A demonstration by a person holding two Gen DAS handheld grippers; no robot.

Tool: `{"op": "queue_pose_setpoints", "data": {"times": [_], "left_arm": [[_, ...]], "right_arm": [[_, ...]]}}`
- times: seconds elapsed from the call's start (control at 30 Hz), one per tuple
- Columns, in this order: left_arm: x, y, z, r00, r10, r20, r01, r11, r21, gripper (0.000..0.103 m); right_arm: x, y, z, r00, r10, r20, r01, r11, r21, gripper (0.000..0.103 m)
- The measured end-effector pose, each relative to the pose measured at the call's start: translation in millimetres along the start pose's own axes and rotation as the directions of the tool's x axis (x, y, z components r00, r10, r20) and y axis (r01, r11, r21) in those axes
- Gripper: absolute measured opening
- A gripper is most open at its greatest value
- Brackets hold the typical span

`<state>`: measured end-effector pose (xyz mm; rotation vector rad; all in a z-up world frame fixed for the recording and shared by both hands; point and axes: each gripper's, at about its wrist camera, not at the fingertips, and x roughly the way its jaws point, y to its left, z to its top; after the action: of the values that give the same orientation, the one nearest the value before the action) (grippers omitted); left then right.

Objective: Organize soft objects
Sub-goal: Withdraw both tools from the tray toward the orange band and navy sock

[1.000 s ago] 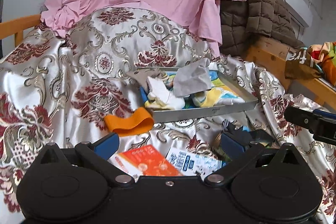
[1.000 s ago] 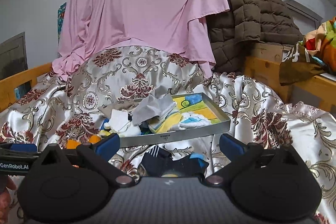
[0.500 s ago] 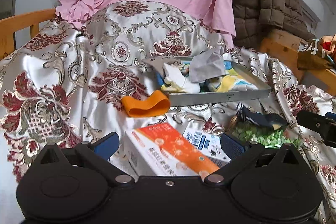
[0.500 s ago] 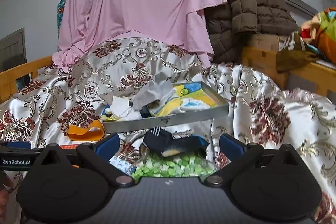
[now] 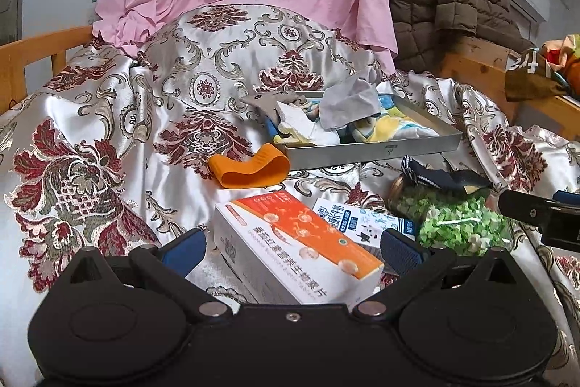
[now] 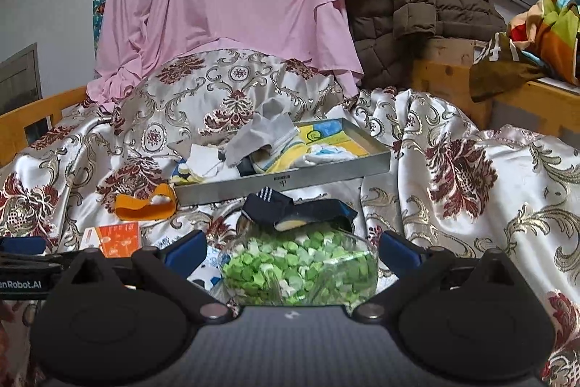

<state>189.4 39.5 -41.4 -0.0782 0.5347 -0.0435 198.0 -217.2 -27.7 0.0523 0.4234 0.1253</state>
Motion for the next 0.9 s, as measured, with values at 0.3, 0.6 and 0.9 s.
{"op": "queue_pose_setpoints", "data": {"times": [0.3, 0.6, 0.9], "left_arm": [[-8.6, -5.8, -13.3, 1.000, 0.015, -0.011, -0.015, 1.000, 0.021, 0.102], [-13.4, -6.2, -25.1, 0.999, 0.021, -0.035, -0.020, 0.999, 0.028, 0.102], [-14.7, -4.4, -31.7, 0.998, 0.032, -0.058, -0.030, 0.999, 0.035, 0.102]], "right_arm": [[-4.2, -2.5, -10.1, 1.000, -0.015, -0.015, 0.015, 1.000, 0.000, 0.103], [-1.1, 2.0, -21.3, 0.998, 0.000, -0.059, -0.001, 1.000, -0.019, 0.103], [1.1, 9.4, -29.8, 0.996, 0.021, -0.085, -0.024, 0.999, -0.033, 0.103]]}}
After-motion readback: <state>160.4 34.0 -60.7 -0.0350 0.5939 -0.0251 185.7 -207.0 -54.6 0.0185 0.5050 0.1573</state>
